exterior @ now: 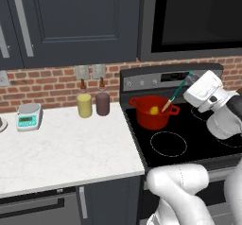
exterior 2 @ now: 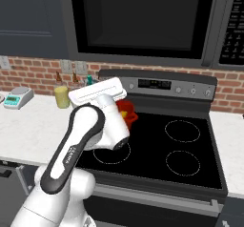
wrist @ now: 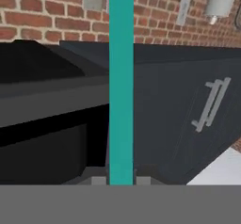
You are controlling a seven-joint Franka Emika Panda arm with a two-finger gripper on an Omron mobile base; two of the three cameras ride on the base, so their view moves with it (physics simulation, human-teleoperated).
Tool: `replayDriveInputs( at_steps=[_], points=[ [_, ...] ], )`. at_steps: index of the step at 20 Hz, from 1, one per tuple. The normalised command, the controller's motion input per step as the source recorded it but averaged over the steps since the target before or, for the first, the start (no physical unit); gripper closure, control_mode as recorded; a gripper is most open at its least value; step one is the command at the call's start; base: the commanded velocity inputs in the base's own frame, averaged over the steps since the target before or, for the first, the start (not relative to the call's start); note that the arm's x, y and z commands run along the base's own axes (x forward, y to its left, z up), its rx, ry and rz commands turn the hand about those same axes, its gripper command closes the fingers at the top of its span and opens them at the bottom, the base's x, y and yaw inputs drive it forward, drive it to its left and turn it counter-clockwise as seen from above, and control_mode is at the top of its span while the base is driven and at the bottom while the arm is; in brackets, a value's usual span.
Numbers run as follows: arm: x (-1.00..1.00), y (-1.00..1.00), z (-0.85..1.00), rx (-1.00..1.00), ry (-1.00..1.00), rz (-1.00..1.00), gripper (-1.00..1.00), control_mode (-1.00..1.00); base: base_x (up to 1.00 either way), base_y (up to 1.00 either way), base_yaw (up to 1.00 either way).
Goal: Put the lemon and tomato in the pot. Retrieve the spatula and lightly stir the vegetables in the pot.
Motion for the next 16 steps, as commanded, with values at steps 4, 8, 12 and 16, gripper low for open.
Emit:
replayDriveInputs(
  at_steps=[4, 8, 12, 16],
  points=[
    [0.65, -0.44, -0.14, 0.36, 0.00, 0.03, 1.00, -1.00, 0.00, 0.00, 0.00],
    [0.54, -0.35, -0.20, 0.29, 0.00, 0.02, 1.00, -1.00, 0.00, 0.00, 0.00],
    [0.33, -0.36, -0.21, 0.18, -0.01, 0.00, 1.00, -1.00, 0.00, 0.00, 0.00],
    [0.08, -0.41, -0.06, 0.06, -0.07, 0.00, 1.00, -1.00, 0.00, 0.00, 0.00]
  ],
)
